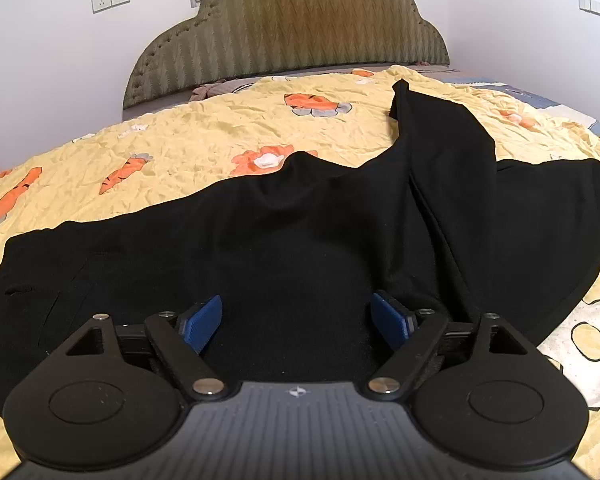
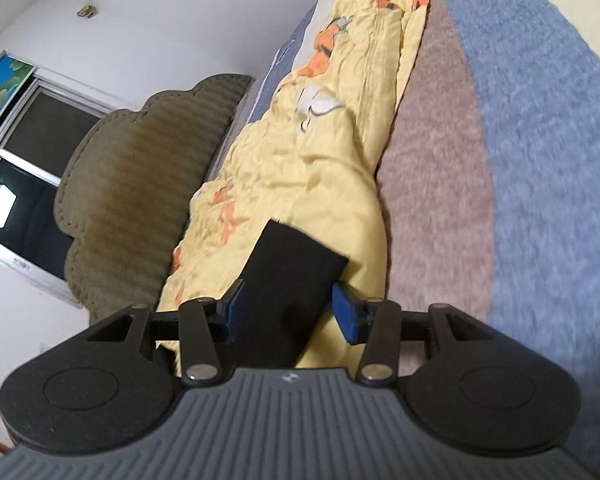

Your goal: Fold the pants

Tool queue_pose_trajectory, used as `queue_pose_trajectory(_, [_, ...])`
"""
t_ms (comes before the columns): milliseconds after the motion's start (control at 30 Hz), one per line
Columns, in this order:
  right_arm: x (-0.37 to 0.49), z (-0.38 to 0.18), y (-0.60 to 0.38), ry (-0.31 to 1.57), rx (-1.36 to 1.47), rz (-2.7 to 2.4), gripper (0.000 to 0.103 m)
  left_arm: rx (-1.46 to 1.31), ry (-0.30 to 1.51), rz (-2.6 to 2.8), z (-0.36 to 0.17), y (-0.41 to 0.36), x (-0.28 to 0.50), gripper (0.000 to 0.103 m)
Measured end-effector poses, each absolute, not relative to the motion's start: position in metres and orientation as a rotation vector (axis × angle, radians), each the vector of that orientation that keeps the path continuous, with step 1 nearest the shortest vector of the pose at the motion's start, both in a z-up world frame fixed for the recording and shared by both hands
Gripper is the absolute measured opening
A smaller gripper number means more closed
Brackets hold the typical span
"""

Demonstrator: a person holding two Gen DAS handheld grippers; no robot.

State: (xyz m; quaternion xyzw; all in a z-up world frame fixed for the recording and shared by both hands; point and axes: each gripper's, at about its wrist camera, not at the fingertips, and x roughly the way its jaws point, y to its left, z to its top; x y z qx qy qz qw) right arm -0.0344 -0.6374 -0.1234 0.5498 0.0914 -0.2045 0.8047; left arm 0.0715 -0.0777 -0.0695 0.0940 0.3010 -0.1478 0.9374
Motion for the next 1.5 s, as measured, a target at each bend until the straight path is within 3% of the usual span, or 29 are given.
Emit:
queue_pose_trajectory(100, [-0.030,-0.120,-0.645,0.213,1.138,-0.468,0.038,0.192,0.613,-0.301,-0.070,-0.078,0.072,0.083])
queue_pose_trajectory(167, [-0.020,-0.119,-0.648,0.241,1.105,-0.463,0.006,0.192,0.612,-0.301,-0.070,-0.078,0.072,0.083])
queue_pose_trajectory(433, [-0.013,-0.075,-0.656,0.266,0.828,-0.543,0.005,0.191,0.611,-0.302,-0.070,-0.078,0.072,0.084])
queue_pose_trajectory(533, [-0.004,-0.075,-0.651,0.380,0.724,-0.589,0.005,0.189,0.611,-0.303,-0.070,-0.077,0.072,0.084])
queue_pose_trajectory(600, [0.002,-0.079,-0.644,0.448,0.651,-0.627,0.007,0.189,0.611,-0.303,-0.070,-0.078,0.073,0.084])
queue_pose_trajectory(667, [0.000,-0.083,-0.641,0.449,0.655,-0.696,0.023,0.187,0.611,-0.304,-0.070,-0.078,0.073,0.084])
queue_pose_trajectory(800, [0.001,-0.053,-0.608,0.303,0.487,-0.809,0.027,0.183,0.612,-0.307,-0.070,-0.078,0.074,0.085])
queue_pose_trajectory(867, [0.028,-0.031,-0.578,0.299,0.375,-0.654,0.044,0.181,0.613,-0.309,-0.070,-0.078,0.075,0.086])
queue_pose_trajectory(1033, [0.126,0.001,-0.491,0.383,0.227,-0.246,0.044,0.177,0.613,-0.310,-0.070,-0.078,0.075,0.086])
queue_pose_trajectory(1100, [0.170,0.007,-0.458,0.416,0.215,-0.150,0.049,0.173,0.613,-0.313,-0.070,-0.077,0.075,0.086])
queue_pose_trajectory(1167, [0.212,0.007,-0.430,0.450,0.209,-0.103,0.066,0.169,0.613,-0.316,-0.070,-0.076,0.075,0.086])
queue_pose_trajectory(1333, [0.302,-0.001,-0.395,0.570,0.272,-0.130,0.066,0.153,0.617,-0.339,-0.070,-0.074,0.076,0.091])
queue_pose_trajectory(1500, [0.353,-0.017,-0.376,0.650,0.154,-0.246,0.062,0.146,0.628,-0.374,-0.070,-0.073,0.077,0.099])
